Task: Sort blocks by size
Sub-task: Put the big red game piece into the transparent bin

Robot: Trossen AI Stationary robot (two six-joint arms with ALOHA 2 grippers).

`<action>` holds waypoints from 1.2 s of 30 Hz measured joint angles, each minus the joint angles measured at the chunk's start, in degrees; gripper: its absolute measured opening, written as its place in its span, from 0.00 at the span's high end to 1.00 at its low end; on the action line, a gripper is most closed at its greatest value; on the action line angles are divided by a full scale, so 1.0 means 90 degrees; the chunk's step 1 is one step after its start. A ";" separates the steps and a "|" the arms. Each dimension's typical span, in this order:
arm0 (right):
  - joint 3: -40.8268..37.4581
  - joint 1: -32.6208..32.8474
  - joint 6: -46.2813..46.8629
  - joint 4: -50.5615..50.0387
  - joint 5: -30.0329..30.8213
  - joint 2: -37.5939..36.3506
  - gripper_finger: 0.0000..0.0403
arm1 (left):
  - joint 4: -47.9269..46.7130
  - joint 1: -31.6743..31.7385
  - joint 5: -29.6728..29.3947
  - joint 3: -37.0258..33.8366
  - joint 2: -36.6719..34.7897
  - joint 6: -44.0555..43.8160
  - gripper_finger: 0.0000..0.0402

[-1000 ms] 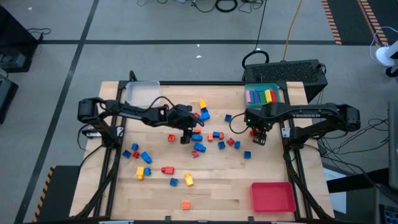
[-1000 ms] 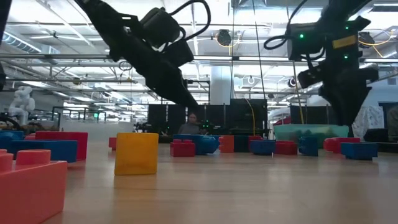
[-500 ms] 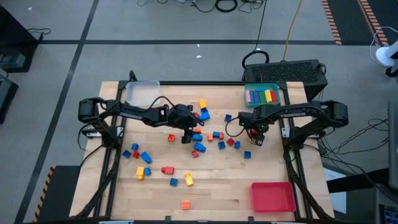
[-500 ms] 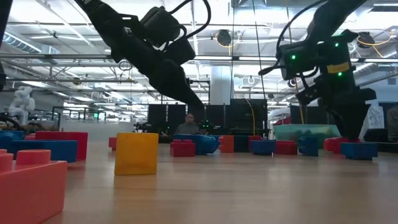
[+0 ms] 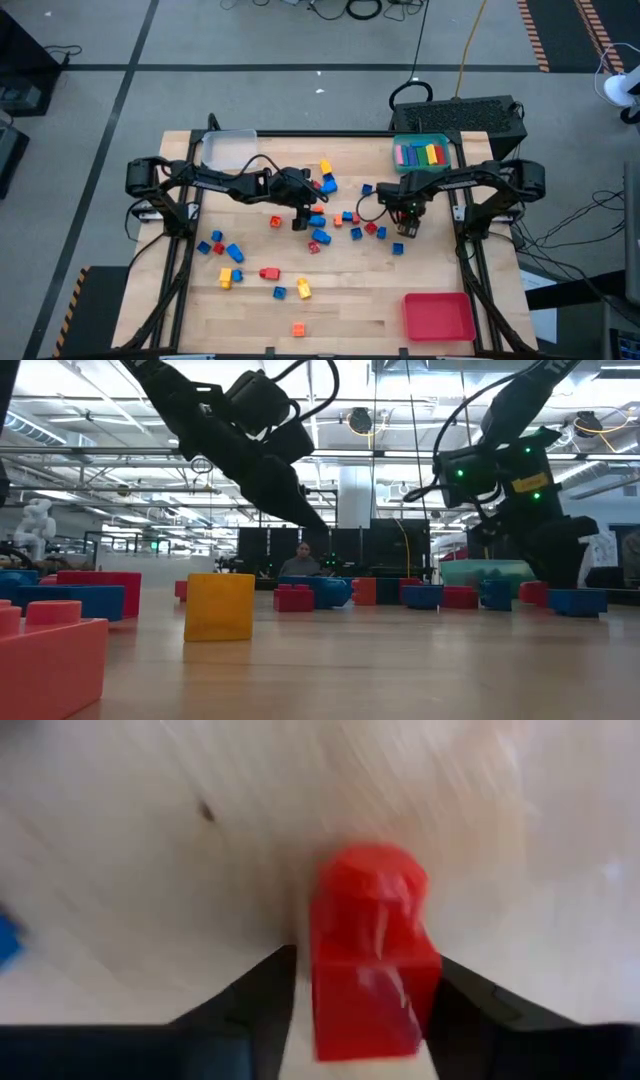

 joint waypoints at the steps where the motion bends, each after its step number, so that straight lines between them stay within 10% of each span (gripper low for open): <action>1: 0.0006 0.0000 0.0011 0.0093 -0.0074 -0.0010 0.63 | 0.0025 0.0001 0.0000 0.0000 0.0000 0.0001 0.33; 36: 0.1457 0.0498 -0.0331 0.3587 -0.2169 -0.0233 0.70 | 0.1492 -0.0642 0.0173 0.0272 0.0133 0.5082 0.33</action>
